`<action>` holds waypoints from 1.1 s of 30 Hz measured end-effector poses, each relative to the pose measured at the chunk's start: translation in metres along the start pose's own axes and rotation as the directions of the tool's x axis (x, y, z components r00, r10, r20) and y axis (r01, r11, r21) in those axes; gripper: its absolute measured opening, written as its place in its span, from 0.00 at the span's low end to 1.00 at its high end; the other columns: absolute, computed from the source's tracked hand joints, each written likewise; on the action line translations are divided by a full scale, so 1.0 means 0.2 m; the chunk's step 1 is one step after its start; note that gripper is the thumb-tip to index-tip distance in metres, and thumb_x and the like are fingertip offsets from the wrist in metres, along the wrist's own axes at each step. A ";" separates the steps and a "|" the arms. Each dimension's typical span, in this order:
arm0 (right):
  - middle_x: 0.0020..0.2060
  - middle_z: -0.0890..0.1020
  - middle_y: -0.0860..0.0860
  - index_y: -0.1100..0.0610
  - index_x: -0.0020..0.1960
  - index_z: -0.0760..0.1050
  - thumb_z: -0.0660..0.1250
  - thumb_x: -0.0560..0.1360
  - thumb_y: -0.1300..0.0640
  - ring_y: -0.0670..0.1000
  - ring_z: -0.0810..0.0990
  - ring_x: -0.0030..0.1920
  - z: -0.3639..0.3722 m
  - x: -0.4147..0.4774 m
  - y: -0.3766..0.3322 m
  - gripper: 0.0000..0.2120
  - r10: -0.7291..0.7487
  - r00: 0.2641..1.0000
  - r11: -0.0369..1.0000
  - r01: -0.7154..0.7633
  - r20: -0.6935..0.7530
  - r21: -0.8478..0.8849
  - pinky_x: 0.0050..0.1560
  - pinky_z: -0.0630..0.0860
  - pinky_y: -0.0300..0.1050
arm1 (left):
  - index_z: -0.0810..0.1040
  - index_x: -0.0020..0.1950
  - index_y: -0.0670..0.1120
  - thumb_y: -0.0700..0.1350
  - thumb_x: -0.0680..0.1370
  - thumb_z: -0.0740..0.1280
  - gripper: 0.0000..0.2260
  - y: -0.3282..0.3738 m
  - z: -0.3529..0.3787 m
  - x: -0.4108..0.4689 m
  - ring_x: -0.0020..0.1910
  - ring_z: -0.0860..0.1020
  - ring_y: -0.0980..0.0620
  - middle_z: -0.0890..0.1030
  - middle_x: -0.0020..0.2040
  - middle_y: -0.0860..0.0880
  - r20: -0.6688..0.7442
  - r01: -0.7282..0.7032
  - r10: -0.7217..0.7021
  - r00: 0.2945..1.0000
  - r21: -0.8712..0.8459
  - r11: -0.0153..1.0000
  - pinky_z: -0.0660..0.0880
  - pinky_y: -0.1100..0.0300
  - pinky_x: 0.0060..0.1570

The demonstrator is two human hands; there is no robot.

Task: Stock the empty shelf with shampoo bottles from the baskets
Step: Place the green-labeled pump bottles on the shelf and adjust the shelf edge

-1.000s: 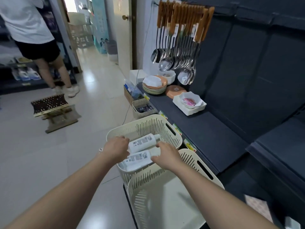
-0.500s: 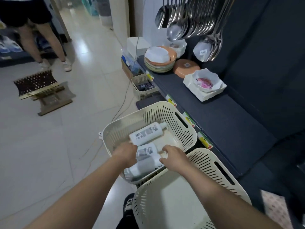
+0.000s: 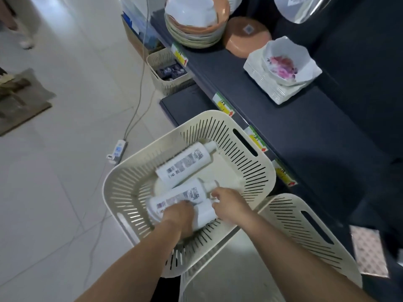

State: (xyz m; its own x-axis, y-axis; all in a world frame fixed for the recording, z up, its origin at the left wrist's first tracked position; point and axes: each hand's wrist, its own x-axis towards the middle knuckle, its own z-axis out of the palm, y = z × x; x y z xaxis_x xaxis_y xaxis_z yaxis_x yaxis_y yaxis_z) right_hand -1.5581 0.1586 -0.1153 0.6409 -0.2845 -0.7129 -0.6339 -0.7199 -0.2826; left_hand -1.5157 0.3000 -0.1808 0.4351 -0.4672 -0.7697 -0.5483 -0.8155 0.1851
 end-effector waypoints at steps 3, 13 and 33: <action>0.64 0.79 0.53 0.56 0.67 0.75 0.63 0.79 0.59 0.55 0.77 0.63 0.01 0.03 0.02 0.17 0.028 1.000 0.997 -0.028 0.001 0.070 0.63 0.73 0.46 | 0.70 0.68 0.43 0.43 0.72 0.70 0.25 0.05 0.03 0.04 0.54 0.79 0.47 0.77 0.58 0.46 -0.064 0.033 -0.028 0.998 0.074 0.997 0.77 0.54 0.47; 0.70 0.73 0.54 0.57 0.74 0.66 0.63 0.80 0.58 0.55 0.74 0.66 -0.04 0.06 0.03 0.23 0.192 0.981 0.829 -0.155 -0.013 0.537 0.59 0.71 0.47 | 0.75 0.55 0.53 0.59 0.65 0.75 0.23 -0.15 -0.13 0.01 0.43 0.77 0.53 0.78 0.42 0.56 -0.044 -0.064 0.055 0.997 -0.218 0.974 0.71 0.64 0.37; 0.45 0.86 0.48 0.51 0.51 0.77 0.82 0.60 0.49 0.48 0.86 0.43 -0.15 0.06 0.03 0.24 0.283 0.920 0.476 0.109 -0.270 0.872 0.45 0.83 0.52 | 0.61 0.75 0.46 0.44 0.75 0.67 0.30 -0.15 -0.04 0.11 0.66 0.68 0.44 0.66 0.71 0.45 -0.260 -0.074 0.066 0.963 -0.020 0.997 0.72 0.50 0.60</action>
State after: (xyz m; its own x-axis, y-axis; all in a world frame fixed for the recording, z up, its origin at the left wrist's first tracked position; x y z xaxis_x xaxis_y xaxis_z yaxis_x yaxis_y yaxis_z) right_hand -1.5413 0.1316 -0.1061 0.5274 -0.6365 -0.5628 -0.6094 0.1781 -0.7726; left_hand -1.4848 0.3112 -0.1980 0.5686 -0.5927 -0.5704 -0.5643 -0.7856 0.2538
